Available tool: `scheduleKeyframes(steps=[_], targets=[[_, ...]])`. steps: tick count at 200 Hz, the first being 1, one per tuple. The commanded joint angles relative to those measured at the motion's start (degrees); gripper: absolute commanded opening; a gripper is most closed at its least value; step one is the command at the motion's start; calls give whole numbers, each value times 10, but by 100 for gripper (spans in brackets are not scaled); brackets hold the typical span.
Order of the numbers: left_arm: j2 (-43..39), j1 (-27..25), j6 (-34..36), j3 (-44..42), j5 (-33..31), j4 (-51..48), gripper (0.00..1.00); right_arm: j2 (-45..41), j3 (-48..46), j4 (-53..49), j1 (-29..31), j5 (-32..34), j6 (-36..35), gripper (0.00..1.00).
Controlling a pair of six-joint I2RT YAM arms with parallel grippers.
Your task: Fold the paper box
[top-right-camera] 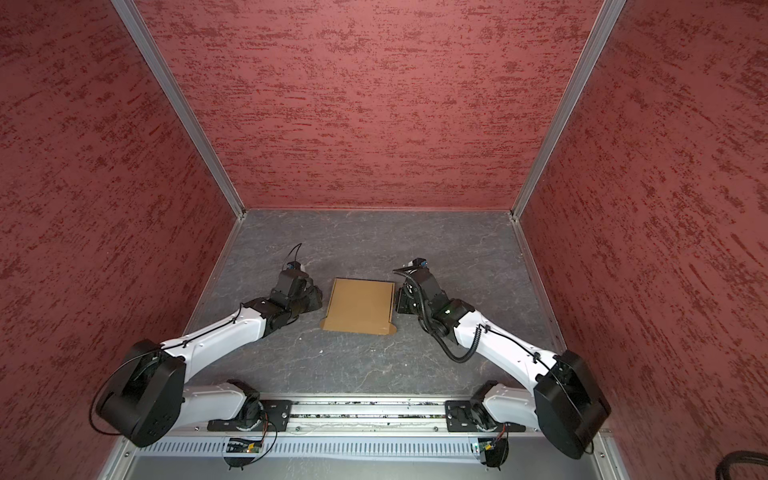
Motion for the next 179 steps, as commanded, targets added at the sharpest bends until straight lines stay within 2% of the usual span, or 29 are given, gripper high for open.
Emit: scheduleKeyframes(steps=[1, 24, 45, 81, 126, 179], targets=[[12, 2, 0, -4, 7, 6, 46, 16, -8, 46, -6, -27, 17, 15], [25, 2, -6, -12, 9, 20, 42, 32, -12, 58, -7, -34, 18, 14], [27, 5, -7, -11, 11, 21, 44, 34, -20, 66, -11, -31, 19, 16], [12, 25, -3, -11, 65, 46, 45, 28, -30, 71, -20, -35, 16, 17], [48, 25, 13, 4, 121, 65, 41, 16, -38, 71, -34, -39, 12, 17], [91, 22, 13, 8, 135, 89, 36, 9, -47, 77, -46, -50, 9, 17]])
